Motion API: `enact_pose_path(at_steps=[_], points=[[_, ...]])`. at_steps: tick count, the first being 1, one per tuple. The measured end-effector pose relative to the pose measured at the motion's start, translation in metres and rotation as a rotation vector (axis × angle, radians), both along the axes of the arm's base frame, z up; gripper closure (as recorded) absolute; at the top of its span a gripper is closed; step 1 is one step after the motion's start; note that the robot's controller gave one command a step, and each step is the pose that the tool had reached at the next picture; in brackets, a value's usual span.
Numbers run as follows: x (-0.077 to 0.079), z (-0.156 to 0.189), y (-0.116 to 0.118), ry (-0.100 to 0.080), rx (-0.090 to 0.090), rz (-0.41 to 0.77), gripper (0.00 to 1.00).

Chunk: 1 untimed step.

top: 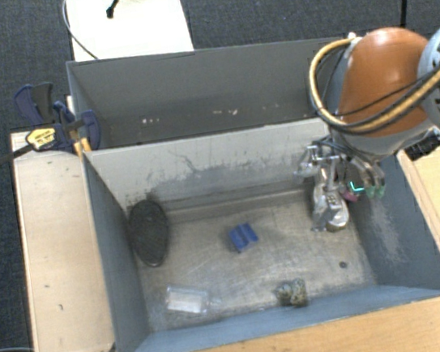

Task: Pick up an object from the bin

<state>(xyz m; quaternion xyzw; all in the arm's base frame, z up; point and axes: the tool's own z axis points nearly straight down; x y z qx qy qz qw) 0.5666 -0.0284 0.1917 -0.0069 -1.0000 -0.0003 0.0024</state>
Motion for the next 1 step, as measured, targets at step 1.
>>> enact_pose_path(at_steps=[1], points=[[0.0011, -0.0548, 0.1205, -0.003, 0.004, 0.166, 0.00]])
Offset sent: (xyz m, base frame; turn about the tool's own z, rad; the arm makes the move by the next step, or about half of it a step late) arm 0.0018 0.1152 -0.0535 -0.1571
